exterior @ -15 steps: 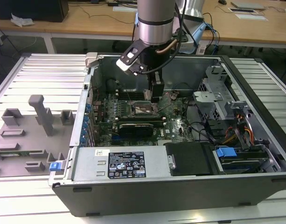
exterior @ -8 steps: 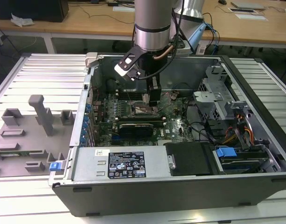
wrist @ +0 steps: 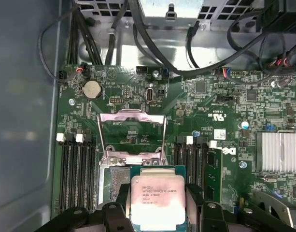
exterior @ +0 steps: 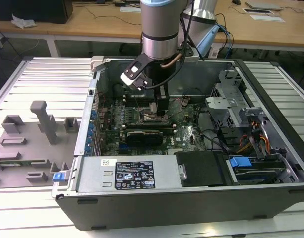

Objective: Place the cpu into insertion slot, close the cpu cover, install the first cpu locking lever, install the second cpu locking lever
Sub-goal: 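Place the cpu into insertion slot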

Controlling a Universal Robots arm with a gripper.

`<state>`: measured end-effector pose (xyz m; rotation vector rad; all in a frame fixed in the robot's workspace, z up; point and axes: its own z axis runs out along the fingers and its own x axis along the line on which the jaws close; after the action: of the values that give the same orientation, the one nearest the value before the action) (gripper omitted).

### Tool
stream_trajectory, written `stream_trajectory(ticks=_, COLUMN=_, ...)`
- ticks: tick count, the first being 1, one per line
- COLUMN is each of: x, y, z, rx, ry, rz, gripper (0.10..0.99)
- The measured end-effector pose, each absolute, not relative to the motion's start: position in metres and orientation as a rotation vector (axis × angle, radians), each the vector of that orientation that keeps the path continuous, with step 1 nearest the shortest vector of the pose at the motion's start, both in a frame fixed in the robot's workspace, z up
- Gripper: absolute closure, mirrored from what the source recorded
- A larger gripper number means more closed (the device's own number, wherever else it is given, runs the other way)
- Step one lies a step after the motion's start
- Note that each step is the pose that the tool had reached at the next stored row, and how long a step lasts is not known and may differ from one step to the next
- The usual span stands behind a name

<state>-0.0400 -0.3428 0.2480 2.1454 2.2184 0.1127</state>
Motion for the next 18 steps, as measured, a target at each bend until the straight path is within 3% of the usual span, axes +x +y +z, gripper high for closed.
stream_trajectory(ticks=18, x=-0.048, y=-0.329, z=0.227, rx=2.21, ry=2.151, rz=0.11, gripper=0.545)
